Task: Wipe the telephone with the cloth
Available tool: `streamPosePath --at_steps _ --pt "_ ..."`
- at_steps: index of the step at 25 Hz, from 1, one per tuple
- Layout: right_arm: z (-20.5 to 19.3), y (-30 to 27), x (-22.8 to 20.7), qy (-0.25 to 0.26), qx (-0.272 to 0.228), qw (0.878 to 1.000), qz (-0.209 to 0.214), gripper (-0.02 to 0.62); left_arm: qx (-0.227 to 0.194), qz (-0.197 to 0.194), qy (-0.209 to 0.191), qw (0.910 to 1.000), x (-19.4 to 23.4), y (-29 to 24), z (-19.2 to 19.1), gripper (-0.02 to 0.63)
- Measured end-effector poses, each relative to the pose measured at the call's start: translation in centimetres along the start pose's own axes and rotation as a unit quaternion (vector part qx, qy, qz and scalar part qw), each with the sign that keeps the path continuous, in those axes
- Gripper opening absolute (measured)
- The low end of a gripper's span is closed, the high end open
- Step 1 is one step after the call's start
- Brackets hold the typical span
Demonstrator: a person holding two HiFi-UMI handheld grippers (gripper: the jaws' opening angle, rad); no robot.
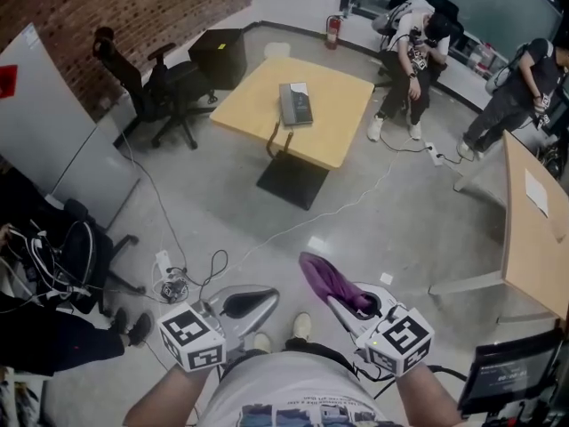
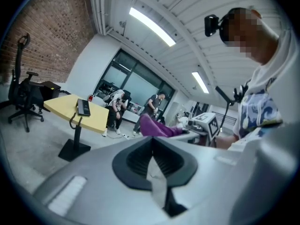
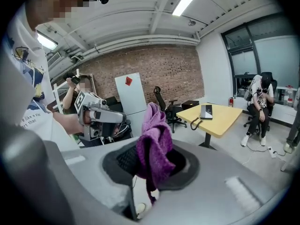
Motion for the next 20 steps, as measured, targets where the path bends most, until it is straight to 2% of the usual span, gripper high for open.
streamPosePath --at_steps 12,20 --pt "0.8 -0.8 -5.7 -0.020 0.005 0.999 0.024 0.084 0.010 0.024 0.016 0.9995 2.1 -4.4 1.3 0.006" --pt "3.8 -5.4 -8.0 -0.027 0.008 1.000 0.004 0.084 0.008 0.009 0.028 0.9995 8.4 -5.5 2.6 0.006"
Point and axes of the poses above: the fingertips, and each gripper's own axes: y backward along the fingers, x to its left, z out of its top, the point moved 7 cm from there along y, backward along the fingers, and after that the axes turned 9 degrees about -y, right-handed, at the moved point
